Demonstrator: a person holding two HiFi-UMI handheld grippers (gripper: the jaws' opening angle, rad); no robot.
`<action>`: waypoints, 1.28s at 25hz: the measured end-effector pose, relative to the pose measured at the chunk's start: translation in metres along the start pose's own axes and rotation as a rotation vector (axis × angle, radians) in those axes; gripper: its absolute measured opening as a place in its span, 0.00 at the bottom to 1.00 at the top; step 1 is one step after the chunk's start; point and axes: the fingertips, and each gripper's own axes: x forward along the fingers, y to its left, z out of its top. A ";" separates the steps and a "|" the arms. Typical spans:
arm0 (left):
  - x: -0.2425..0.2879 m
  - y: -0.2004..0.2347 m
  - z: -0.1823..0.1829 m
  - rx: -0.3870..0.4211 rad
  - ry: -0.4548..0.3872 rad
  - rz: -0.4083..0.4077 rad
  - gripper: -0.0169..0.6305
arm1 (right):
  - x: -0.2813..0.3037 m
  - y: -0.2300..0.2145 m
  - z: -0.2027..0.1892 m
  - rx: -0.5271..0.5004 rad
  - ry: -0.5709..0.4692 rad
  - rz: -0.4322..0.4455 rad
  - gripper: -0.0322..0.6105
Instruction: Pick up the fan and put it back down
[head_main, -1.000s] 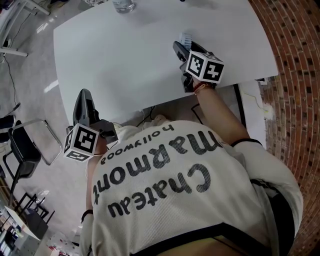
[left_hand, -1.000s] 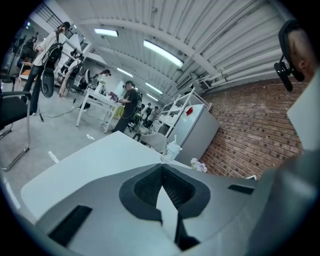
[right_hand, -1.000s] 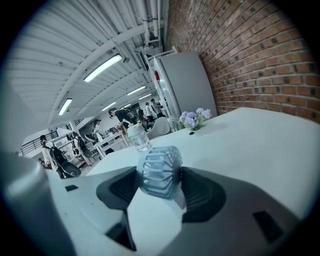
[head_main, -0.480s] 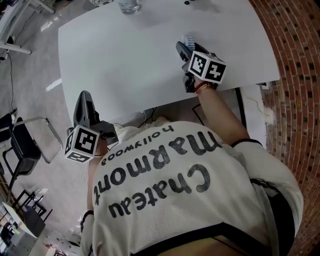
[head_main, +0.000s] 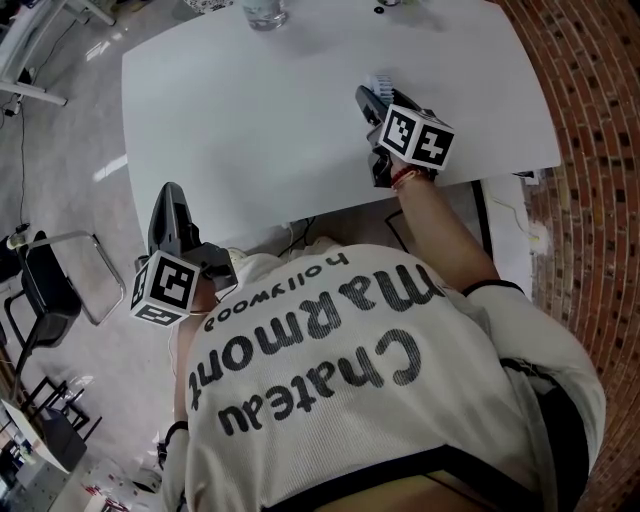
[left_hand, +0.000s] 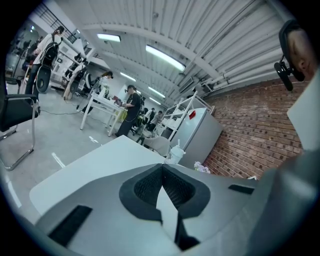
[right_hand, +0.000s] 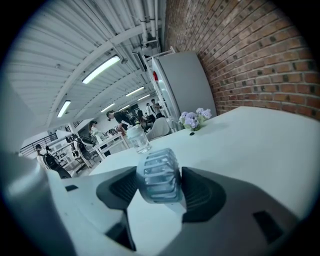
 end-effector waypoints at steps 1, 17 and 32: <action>0.000 0.000 0.000 0.000 -0.001 0.000 0.03 | 0.000 0.000 0.000 0.000 0.000 0.000 0.47; 0.023 0.003 0.034 0.030 0.022 -0.145 0.03 | -0.019 0.007 0.013 0.026 -0.067 -0.124 0.52; 0.038 0.045 0.085 0.024 0.078 -0.376 0.03 | -0.084 0.082 0.009 0.110 -0.217 -0.293 0.50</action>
